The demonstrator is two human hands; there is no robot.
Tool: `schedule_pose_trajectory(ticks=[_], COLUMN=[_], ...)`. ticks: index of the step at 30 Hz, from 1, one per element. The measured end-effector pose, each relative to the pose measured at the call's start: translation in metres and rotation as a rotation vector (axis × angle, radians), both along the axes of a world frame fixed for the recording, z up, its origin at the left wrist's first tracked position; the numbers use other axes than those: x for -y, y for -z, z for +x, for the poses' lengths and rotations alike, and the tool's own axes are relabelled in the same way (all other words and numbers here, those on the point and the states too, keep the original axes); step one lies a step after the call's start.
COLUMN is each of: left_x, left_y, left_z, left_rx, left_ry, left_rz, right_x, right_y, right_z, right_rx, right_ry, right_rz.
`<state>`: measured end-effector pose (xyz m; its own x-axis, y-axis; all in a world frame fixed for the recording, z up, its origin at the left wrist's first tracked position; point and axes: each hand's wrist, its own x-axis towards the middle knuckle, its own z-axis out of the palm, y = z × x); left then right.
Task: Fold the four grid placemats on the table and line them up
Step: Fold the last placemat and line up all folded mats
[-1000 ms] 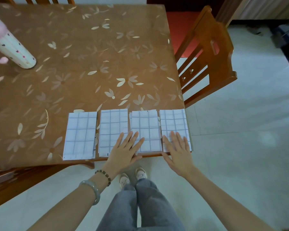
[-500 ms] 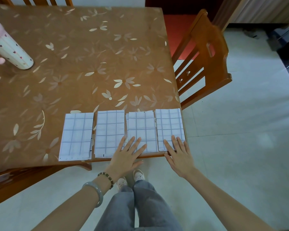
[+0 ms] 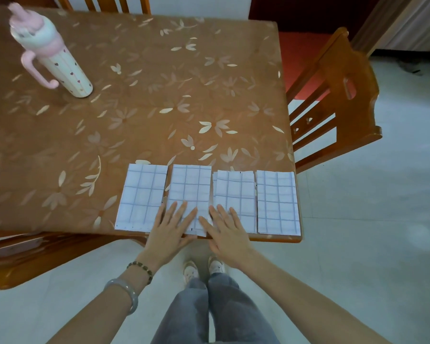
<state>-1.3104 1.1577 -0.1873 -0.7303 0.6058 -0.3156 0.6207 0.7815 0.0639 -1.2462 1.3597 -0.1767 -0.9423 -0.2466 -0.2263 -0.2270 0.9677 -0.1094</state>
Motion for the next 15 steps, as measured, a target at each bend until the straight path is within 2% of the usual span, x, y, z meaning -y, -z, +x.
schedule_pose_trajectory(ticks=[9, 15], left_x=[0.0021, 0.0011], left_y=[0.0094, 0.0081], left_z=[-0.0032, -0.008], left_rx=[-0.003, -0.011], left_ry=[0.009, 0.022], left_rz=[-0.016, -0.007], right_x=[0.005, 0.0038], right_y=[0.0075, 0.003], right_z=[-0.0061, -0.0107], right_rx=[0.063, 0.104], right_ry=[-0.019, 0.024], right_rz=[0.06, 0.027])
